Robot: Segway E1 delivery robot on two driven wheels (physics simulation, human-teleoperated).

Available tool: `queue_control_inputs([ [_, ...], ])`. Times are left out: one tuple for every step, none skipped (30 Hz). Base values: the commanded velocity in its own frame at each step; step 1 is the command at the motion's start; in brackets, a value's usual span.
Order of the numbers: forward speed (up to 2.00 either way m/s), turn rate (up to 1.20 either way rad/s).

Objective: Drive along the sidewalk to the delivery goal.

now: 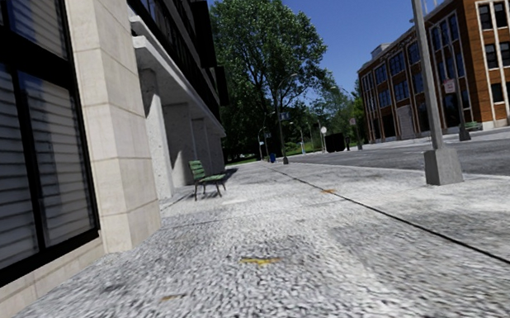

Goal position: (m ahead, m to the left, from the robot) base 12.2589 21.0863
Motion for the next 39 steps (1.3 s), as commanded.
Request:
queue_control_inputs([
  [2.00, 0.00],
  [2.00, 0.00],
  [2.00, 0.00],
  [2.00, 0.00],
  [2.00, 0.00],
  [2.00, 0.00],
  [2.00, 0.00],
  [2.00, 0.00],
  [2.00, 0.00],
  [2.00, 0.00],
  [2.00, 0.00],
  [2.00, 0.00],
  [2.00, 0.00],
  [2.00, 0.00],
  [2.00, 0.00],
  [2.00, 0.00],
  [2.00, 0.00],
  [2.00, 0.00],
  [2.00, 0.00],
  [2.00, 0.00],
  [2.00, 0.00],
  [2.00, 0.00],
  [2.00, 0.00],
  [2.00, 0.00],
  [2.00, 0.00],
  [2.00, 0.00],
  [2.00, 0.00],
  [2.00, 0.00],
  [2.00, 0.00],
  [2.00, 0.00],
  [2.00, 0.00],
  [2.00, 0.00],
  [2.00, 0.00],
  [2.00, 0.00],
  [2.00, 0.00],
  [2.00, 0.00],
  [2.00, 0.00],
  [2.00, 0.04],
  [2.00, 0.13],
])
